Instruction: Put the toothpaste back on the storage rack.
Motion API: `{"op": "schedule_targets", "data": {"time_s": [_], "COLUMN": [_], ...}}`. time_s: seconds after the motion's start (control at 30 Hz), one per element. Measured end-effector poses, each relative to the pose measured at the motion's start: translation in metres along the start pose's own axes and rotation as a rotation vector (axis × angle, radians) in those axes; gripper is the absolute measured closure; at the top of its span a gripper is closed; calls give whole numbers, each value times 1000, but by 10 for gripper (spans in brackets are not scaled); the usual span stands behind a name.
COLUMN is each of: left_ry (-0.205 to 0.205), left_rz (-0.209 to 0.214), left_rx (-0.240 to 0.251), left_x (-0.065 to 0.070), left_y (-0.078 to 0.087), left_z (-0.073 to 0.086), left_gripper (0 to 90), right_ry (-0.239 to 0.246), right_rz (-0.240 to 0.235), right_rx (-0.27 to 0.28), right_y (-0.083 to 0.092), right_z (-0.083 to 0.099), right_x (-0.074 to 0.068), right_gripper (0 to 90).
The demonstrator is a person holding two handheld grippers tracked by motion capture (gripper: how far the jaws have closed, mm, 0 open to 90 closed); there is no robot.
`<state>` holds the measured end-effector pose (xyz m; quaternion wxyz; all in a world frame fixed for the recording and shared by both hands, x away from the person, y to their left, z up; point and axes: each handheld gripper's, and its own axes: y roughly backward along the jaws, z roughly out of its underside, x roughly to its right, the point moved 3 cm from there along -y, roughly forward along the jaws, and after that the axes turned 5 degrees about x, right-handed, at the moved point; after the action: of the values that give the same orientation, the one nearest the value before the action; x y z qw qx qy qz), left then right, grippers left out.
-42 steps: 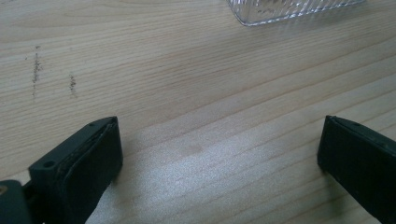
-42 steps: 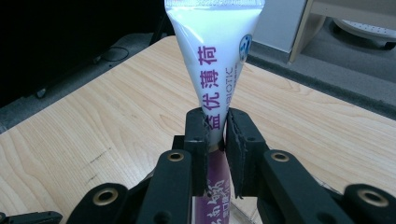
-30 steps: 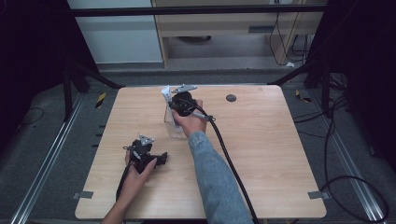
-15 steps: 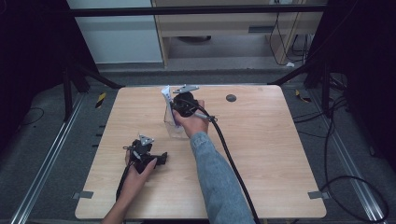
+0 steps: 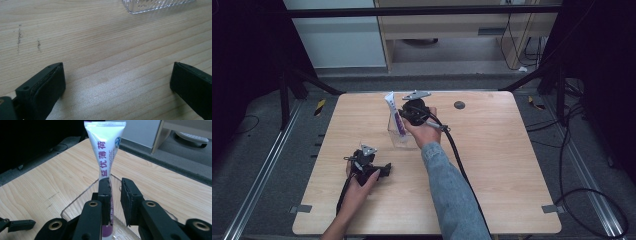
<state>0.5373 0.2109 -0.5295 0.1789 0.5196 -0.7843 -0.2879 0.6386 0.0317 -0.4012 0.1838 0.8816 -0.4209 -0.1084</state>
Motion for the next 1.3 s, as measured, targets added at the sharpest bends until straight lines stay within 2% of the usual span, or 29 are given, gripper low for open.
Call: {"op": "schedule_targets", "data": {"time_s": [0.73,0.97,1.07,1.1,1.23,1.3], "left_ry": [1,2,1,2,3,3], "left_rz": [0,0,-1,-1,-1,-1], "left_rx": [1,1,1,1,2,3], "left_x": [0,0,0,0,1,1], "left_y": [0,0,0,0,-1,-1], "left_z": [0,0,0,0,-1,0], "left_gripper": [0,0,0,0,0,0], "right_ry": [5,-4,-11,-20,-62,-63], "right_rz": [23,35,40,38,46,54], "right_rx": [-9,-21,-28,-30,-47,-53], "right_y": [28,37,42,44,53,59], "right_z": [-1,2,6,7,9,10], "right_x": [13,17,19,21,31,37], "right_gripper": [755,710,648,590,451,407]}}
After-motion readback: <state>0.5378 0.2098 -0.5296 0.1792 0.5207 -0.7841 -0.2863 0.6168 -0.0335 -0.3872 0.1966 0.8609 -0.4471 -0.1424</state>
